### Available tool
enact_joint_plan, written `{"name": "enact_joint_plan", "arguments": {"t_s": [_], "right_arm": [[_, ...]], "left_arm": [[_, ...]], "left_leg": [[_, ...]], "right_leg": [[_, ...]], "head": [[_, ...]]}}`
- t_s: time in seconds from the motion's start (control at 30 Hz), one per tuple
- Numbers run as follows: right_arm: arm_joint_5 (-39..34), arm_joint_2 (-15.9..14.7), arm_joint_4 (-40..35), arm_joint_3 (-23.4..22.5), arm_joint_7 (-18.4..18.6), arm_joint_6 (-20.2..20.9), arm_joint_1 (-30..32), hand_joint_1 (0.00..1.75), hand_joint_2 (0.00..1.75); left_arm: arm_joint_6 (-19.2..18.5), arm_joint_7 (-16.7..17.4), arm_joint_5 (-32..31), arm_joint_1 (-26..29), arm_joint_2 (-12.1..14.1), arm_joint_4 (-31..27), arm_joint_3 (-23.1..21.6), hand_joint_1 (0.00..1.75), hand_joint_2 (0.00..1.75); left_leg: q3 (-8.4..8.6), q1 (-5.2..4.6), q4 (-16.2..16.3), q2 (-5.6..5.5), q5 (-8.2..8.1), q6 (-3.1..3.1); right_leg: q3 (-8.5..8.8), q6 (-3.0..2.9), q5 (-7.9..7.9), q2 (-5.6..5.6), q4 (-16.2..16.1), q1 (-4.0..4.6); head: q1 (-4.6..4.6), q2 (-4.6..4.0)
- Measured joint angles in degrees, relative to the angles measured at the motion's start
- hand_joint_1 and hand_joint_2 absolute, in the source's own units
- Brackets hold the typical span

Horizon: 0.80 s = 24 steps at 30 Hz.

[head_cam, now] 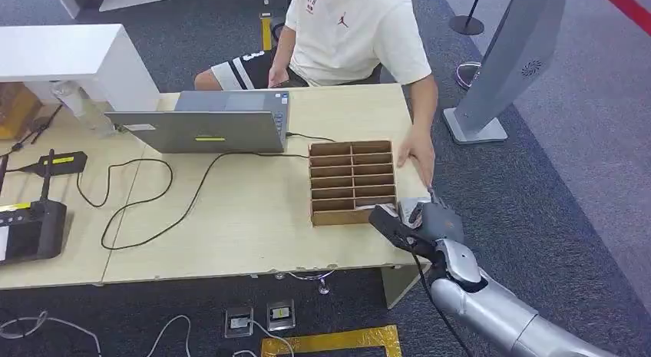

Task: Pass the card to the sensor for recognition and then transmit it.

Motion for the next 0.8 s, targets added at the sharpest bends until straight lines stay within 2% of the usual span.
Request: {"name": "enact_joint_plan", "arguments": {"t_s": [0.17,0.23,0.33,0.57,0.67,0.8], "right_arm": [[-0.53,0.13,0.35,0.40,0.00,-0.48,-0.28,1.75,1.75],[-2.63,0.02,0.74,0.70,0.11,-7.33,-0.36,1.75,1.75],[-1.66,-1.47,-1.16,-0.41,0.15,-10.08,-0.75,1.75,1.75],[5.44,-4.35,-8.16,-6.17,0.15,-9.42,-0.92,1.75,1.75],[8.04,-5.44,-12.61,-9.07,0.15,-7.50,-1.60,1.75,1.75],[9.24,-6.42,-17.92,-10.66,0.15,-4.51,-3.92,1.75,1.75]], "left_arm": [[0.00,-0.02,-0.22,0.01,0.00,0.00,0.07,0.00,1.75],[0.00,-0.02,-1.86,0.04,0.00,0.04,0.18,0.00,1.75],[0.00,-0.02,-3.13,0.18,0.07,0.09,0.37,0.00,1.75],[0.00,0.20,-4.98,0.21,0.11,0.11,0.52,0.00,1.75],[0.00,0.79,-5.05,0.11,0.18,0.11,0.52,0.00,1.75],[0.00,1.14,-5.14,-0.05,0.28,-0.41,0.50,0.00,1.75]], "left_leg": [[0.03,0.00,0.00,0.01,0.00,0.00],[0.02,-0.01,0.00,0.01,0.01,-0.01],[0.02,-0.02,0.01,0.00,0.02,-0.01],[0.01,-0.01,0.01,0.00,0.01,-0.01],[0.01,-0.01,0.01,0.00,0.01,-0.01],[0.01,-0.01,0.01,0.01,0.02,-0.02]], "right_leg": [[0.01,-0.02,0.01,0.03,0.00,0.00],[0.01,0.00,0.07,0.01,0.00,-0.01],[0.01,0.00,0.08,0.02,0.00,-0.02],[0.00,0.00,0.07,0.01,0.00,-0.01],[-0.01,0.00,0.07,0.04,0.01,-0.01],[-0.02,0.00,0.08,0.04,0.01,-0.01]], "head": [[-0.04,0.00],[0.00,0.00],[-0.02,0.00],[-0.02,0.00],[-0.02,0.00],[-0.04,0.00]]}}
